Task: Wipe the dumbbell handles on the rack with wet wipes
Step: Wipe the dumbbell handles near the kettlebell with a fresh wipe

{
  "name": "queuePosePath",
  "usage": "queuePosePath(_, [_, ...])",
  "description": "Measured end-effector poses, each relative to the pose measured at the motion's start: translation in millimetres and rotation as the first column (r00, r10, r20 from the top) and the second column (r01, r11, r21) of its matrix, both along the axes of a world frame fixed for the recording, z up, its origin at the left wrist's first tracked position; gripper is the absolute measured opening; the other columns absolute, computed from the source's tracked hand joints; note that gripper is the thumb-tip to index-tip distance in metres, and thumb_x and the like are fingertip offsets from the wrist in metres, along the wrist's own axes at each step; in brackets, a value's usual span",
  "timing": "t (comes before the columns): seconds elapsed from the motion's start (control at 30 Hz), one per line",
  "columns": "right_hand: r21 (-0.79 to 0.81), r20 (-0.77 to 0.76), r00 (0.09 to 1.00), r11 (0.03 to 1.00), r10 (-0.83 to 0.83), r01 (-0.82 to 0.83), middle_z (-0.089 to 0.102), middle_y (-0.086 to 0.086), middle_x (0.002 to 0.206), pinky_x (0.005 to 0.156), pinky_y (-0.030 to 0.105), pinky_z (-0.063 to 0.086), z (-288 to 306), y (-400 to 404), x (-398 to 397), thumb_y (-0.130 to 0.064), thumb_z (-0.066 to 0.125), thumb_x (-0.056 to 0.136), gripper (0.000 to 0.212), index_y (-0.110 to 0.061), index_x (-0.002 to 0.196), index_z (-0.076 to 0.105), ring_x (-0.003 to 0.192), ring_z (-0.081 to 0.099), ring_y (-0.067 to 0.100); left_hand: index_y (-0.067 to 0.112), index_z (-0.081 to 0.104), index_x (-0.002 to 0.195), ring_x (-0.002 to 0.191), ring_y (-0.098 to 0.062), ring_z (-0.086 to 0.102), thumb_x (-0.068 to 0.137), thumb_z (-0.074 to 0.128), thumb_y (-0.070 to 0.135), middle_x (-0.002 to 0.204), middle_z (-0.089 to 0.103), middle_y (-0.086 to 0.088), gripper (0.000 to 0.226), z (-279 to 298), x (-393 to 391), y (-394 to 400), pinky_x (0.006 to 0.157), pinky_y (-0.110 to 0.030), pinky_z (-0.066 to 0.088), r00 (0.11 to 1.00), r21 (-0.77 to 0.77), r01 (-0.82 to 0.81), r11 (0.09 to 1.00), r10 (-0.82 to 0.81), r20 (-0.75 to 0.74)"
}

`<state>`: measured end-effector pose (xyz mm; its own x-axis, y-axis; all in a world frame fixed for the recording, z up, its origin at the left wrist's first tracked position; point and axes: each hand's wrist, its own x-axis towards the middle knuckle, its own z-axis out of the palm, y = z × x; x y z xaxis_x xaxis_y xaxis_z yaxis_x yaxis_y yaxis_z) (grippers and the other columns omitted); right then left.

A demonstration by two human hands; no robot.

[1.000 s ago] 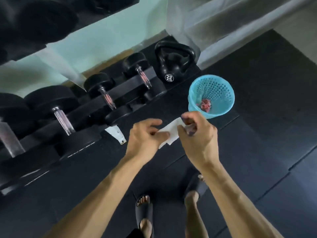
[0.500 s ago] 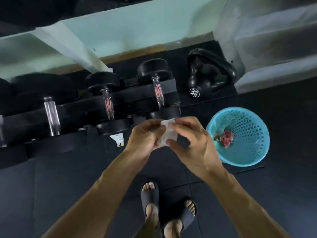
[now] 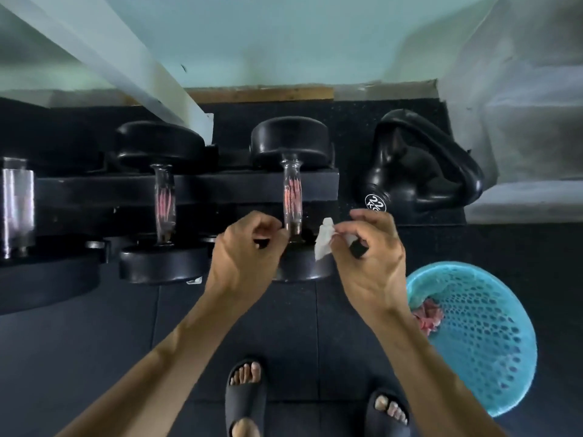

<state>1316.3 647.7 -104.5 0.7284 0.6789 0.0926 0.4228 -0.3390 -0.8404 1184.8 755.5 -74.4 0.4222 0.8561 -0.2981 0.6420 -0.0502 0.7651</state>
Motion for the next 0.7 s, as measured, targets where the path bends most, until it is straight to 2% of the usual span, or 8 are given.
queuePosePath(0.03, [-0.028, -0.069, 0.997, 0.999, -0.018, 0.016, 0.063, -0.008, 0.101, 0.079, 0.028, 0.053, -6, 4, 7, -0.008, 0.071, 0.085, 0.010, -0.017, 0.085, 0.074, 0.086, 0.064, 0.008, 0.028, 0.065, 0.091, 0.085, 0.005, 0.063, 0.091, 0.065, 0.028, 0.087, 0.067, 0.017, 0.001, -10, 1, -4, 0.082, -0.023, 0.052, 0.999, 0.053, -0.022, 0.998, 0.024, -0.027])
queuePosePath(0.1, [-0.052, -0.228, 0.973, 0.998, -0.028, 0.016, 0.070, -0.013, 0.090, 0.076, 0.021, 0.054, -19, 15, 23, -0.007, 0.070, 0.087, 0.014, -0.020, 0.086, 0.073, 0.081, 0.066, 0.002, 0.028, 0.062, 0.097, 0.093, -0.003, 0.060, 0.090, 0.063, 0.035, 0.093, 0.062, 0.017, 0.010, -34, 7, -13, 0.090, -0.034, 0.051, 0.996, 0.142, -0.061, 0.988, 0.069, -0.053])
queuePosePath(0.23, [-0.005, -0.373, 0.928, 1.000, -0.001, -0.001, 0.075, -0.009, 0.087, 0.075, 0.016, 0.055, -45, 40, 43, -0.013, 0.072, 0.090, 0.009, -0.017, 0.097, 0.077, 0.080, 0.070, 0.001, 0.027, 0.052, 0.082, 0.083, -0.011, 0.050, 0.083, 0.052, 0.052, 0.082, 0.051, 0.014, 0.025, -75, 20, -33, 0.084, -0.037, 0.041, 0.990, 0.341, -0.092, 0.935, 0.124, -0.074])
queuePosePath(0.33, [0.006, -0.471, 0.882, 1.000, 0.018, -0.018, 0.076, -0.010, 0.088, 0.081, 0.025, 0.059, -59, 67, 54, -0.017, 0.075, 0.089, 0.009, -0.021, 0.096, 0.078, 0.084, 0.072, 0.004, 0.014, 0.054, 0.075, 0.076, -0.016, 0.046, 0.081, 0.049, 0.047, 0.077, 0.050, 0.006, 0.034, -92, 25, -36, 0.075, -0.034, 0.035, 0.982, 0.480, -0.151, 0.864, 0.185, -0.025])
queuePosePath(0.47, [0.089, -0.558, 0.828, 0.996, 0.054, -0.005, 0.077, -0.008, 0.089, 0.083, 0.033, 0.060, -65, 101, 58, -0.015, 0.077, 0.086, 0.011, -0.023, 0.093, 0.078, 0.085, 0.074, 0.009, 0.011, 0.056, 0.075, 0.075, -0.021, 0.049, 0.080, 0.049, 0.046, 0.077, 0.052, 0.002, 0.036, -97, 24, -34, 0.073, -0.039, 0.042, 0.985, 0.516, -0.134, 0.846, 0.172, -0.027])
queuePosePath(0.57, [0.118, -0.601, 0.791, 0.991, 0.120, -0.061, 0.077, -0.006, 0.087, 0.081, 0.029, 0.060, -65, 112, 53, -0.014, 0.076, 0.087, 0.010, -0.020, 0.095, 0.078, 0.083, 0.074, 0.007, 0.012, 0.056, 0.076, 0.074, -0.020, 0.048, 0.081, 0.047, 0.046, 0.076, 0.052, 0.002, 0.036, -97, 24, -33, 0.071, -0.039, 0.042, 0.986, 0.519, -0.135, 0.844, 0.167, -0.016])
queuePosePath(0.63, [0.135, -0.616, 0.775, 0.988, 0.140, -0.071, 0.077, -0.003, 0.083, 0.082, 0.037, 0.061, -68, 115, 51, -0.019, 0.077, 0.087, 0.002, -0.022, 0.087, 0.078, 0.082, 0.075, 0.012, 0.012, 0.056, 0.076, 0.074, -0.019, 0.047, 0.082, 0.046, 0.047, 0.077, 0.051, 0.003, 0.038, -100, 21, -32, 0.071, -0.038, 0.041, 0.988, 0.516, -0.130, 0.847, 0.157, -0.009])
queuePosePath(0.7, [0.124, -0.638, 0.760, 0.991, 0.124, -0.058, 0.077, 0.000, 0.081, 0.082, 0.044, 0.061, -69, 118, 50, -0.020, 0.079, 0.085, 0.007, -0.023, 0.079, 0.078, 0.082, 0.075, 0.018, 0.012, 0.056, 0.076, 0.074, -0.018, 0.047, 0.083, 0.045, 0.048, 0.077, 0.051, 0.003, 0.038, -102, 19, -30, 0.071, -0.036, 0.039, 0.988, 0.515, -0.131, 0.847, 0.152, 0.001])
